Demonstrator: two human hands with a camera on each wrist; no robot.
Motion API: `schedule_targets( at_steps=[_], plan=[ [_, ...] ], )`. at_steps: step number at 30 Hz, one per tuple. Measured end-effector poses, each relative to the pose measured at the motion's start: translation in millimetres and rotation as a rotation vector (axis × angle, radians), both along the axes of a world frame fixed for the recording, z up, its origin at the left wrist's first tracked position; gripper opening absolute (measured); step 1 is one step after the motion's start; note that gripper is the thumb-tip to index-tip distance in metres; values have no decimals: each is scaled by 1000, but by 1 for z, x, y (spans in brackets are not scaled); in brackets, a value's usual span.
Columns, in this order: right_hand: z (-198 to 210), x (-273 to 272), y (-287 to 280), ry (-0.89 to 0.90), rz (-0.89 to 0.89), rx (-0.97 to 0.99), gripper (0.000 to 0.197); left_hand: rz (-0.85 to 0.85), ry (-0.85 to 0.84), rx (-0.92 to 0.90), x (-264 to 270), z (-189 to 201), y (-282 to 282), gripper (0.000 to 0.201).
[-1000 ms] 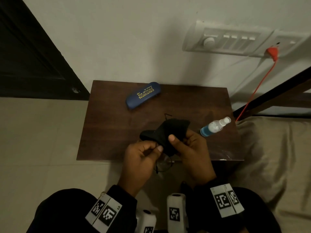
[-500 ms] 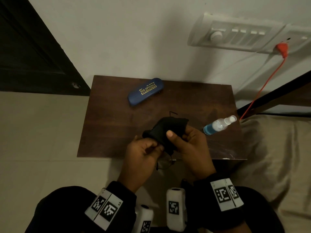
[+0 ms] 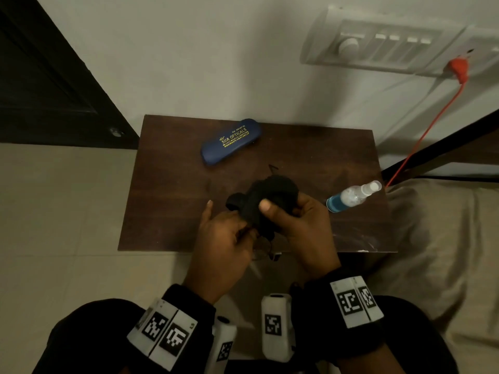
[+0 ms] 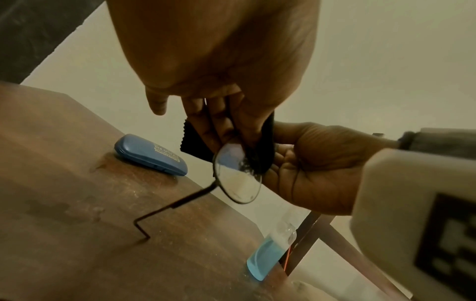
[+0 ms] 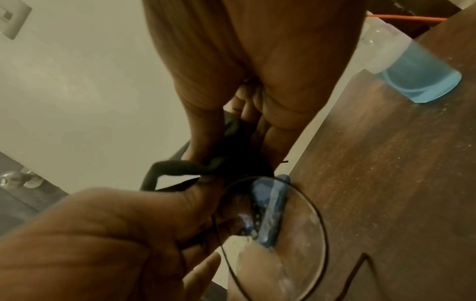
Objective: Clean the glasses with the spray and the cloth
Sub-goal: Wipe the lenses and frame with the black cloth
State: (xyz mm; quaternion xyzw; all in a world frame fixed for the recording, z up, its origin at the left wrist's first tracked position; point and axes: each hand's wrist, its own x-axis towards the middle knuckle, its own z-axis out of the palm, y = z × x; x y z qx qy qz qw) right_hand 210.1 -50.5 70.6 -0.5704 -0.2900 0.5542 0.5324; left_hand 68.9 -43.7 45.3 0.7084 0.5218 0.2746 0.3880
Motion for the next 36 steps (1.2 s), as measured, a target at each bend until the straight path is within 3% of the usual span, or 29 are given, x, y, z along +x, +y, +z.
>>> schedule_targets(
  at_steps=[5,9,16,20,22,27,36],
  plan=[
    [-2,5,1,140,3,17,27,95,-134,-55,0,3,2,29],
    [-7,13,-5,195,94,17,24,129,-200,-117,-2,6,6,21],
    [-3,5,-2,-20,59,21,28,18,-30,24,-5,2,3,31],
    [2,-1,3,-20,14,43,23,-31,77,67,-3,-2,2,27],
    [2,-2,4,-38,-11,62,24,-1,43,58,-2,1,1,22],
    [0,0,3,2,-17,21,32,127,-192,-86,-3,8,2,31],
    [-10,7,-5,-66,-96,-63,29,166,-329,-209,-8,12,7,22]
  ],
)
